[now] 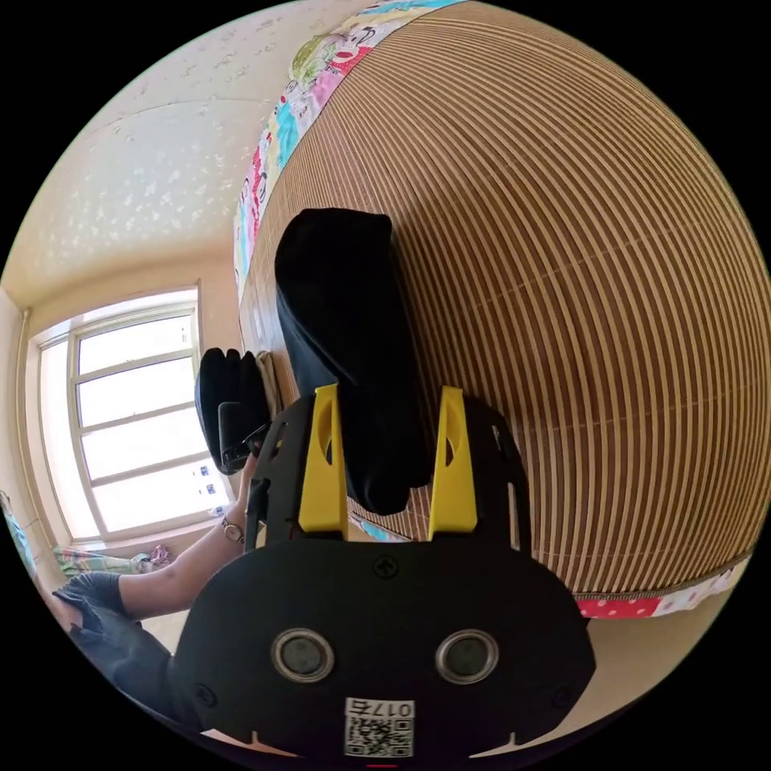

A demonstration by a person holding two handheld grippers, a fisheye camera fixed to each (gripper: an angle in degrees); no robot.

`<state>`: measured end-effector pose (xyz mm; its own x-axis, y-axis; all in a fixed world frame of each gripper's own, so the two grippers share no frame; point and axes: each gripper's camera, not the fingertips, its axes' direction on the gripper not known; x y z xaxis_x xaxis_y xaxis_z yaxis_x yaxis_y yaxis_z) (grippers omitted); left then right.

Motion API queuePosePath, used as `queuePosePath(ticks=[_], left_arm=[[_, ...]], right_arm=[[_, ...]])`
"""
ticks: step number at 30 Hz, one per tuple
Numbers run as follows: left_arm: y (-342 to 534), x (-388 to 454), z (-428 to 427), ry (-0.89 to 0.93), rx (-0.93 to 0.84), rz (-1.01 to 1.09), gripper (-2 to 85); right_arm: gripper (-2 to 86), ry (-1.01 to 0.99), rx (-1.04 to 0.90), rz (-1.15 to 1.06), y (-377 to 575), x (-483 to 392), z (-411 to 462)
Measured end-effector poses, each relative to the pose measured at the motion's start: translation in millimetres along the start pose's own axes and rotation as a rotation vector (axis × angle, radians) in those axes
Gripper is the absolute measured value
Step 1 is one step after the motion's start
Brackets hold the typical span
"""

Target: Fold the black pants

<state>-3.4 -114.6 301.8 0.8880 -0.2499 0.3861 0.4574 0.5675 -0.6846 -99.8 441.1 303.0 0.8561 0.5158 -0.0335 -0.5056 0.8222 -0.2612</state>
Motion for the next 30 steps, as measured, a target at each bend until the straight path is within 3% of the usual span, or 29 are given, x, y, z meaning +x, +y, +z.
queuePosePath(ticks=[4, 7, 12, 17, 22, 25, 28, 30], left_arm=[[-0.5, -9.9, 5.5, 0.059, -0.047, -0.073, 7.6], [11.8, 8.8, -13.3, 0.129, -0.084, 0.022, 5.2], [79.6, 52.6, -82.6, -0.049, -0.041, 0.174, 5.1], [176.4, 60.9, -198.2, -0.080, 0.234, 0.090, 5.1], [258.6, 81.2, -330.8, -0.176, 0.546, 0.161, 5.1], [286.1, 75.5, -397.2, -0.311, 0.692, 0.145, 5.2], [299.0, 24.9, -436.6, -0.424, 0.789, -0.112, 6.3], [325.6, -19.7, -443.8, -0.305, 0.868, -0.314, 6.6]], right_arm=[[12.9, -0.060, -0.140, 0.050, -4.6, 17.8, 10.1], [10.1, -0.135, -0.205, 0.036, 2.3, 8.2, -8.8], [6.9, -0.259, -0.335, -0.127, 59.0, -71.4, -23.8], [5.7, -0.393, -0.375, -0.242, 103.6, -166.2, -7.6], [5.8, -0.483, -0.401, -0.456, 107.5, -300.8, 5.3], [6.6, -0.438, -0.396, -0.642, 97.3, -392.2, 28.1], [8.2, -0.332, -0.463, -0.562, 66.8, -424.9, 82.2], [7.1, -0.105, -0.529, -0.441, 44.1, -405.4, 109.4]])
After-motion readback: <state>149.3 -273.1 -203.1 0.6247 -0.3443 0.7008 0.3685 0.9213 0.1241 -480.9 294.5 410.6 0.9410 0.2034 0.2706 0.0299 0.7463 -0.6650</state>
